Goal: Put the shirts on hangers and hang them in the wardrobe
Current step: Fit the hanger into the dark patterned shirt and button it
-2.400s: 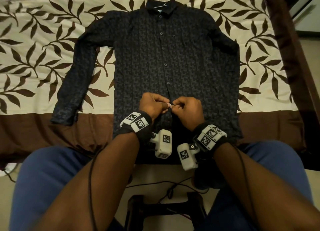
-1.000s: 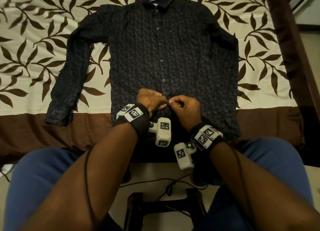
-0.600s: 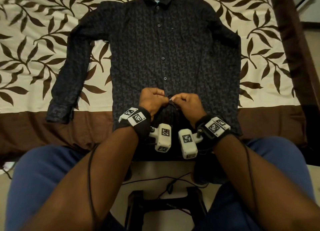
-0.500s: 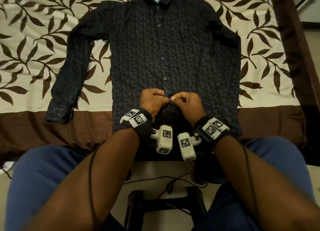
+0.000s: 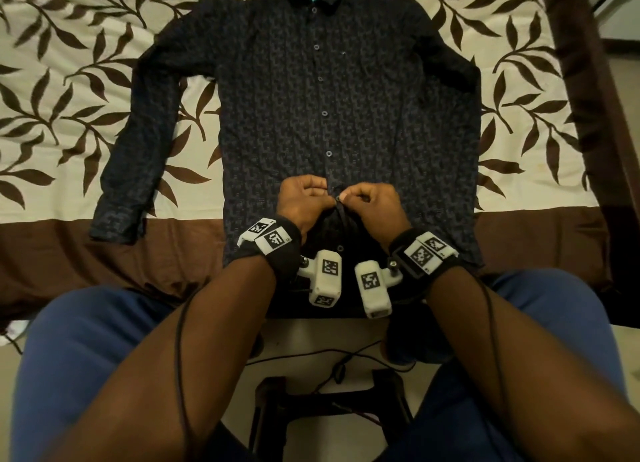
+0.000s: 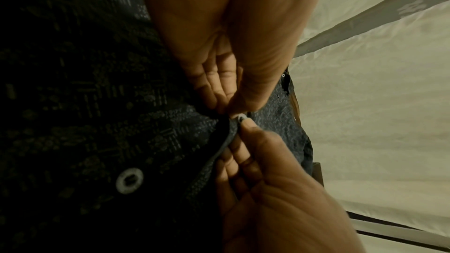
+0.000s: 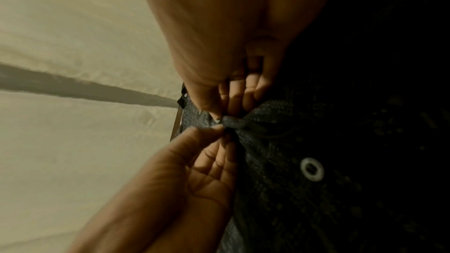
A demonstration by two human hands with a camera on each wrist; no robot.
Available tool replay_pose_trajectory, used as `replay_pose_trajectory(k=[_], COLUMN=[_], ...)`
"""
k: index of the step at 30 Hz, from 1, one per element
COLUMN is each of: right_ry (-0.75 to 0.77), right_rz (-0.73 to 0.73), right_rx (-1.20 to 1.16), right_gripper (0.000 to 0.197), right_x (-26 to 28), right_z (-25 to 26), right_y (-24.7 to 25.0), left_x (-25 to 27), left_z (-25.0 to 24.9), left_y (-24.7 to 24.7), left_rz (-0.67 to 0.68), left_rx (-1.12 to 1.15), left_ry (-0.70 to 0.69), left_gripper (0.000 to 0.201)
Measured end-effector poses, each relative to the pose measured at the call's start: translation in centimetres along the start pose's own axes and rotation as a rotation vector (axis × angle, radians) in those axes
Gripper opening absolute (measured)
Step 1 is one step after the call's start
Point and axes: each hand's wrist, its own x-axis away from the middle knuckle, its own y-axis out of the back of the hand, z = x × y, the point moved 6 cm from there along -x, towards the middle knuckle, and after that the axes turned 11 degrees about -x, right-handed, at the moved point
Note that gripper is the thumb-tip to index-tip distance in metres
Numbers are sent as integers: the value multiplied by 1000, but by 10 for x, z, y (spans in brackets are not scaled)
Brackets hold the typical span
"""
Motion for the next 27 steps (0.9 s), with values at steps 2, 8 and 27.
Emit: replay_pose_trajectory(k=[2, 8, 27], right_ry=[-34, 185, -31], right_rz=[10, -20, 89], right_rx=[-40, 227, -5], right_gripper=[10, 5, 9], right_x=[-2, 0, -12], right_z=[-4, 8, -1], right_y=[0, 5, 4], left_x=[-1, -4, -14], left_z=[0, -2, 0], left_y=[0, -4, 4], left_rz=[8, 21, -72], left_rx=[-22, -66, -289], left_ry=[-39, -87, -185], left_gripper=[30, 32, 33])
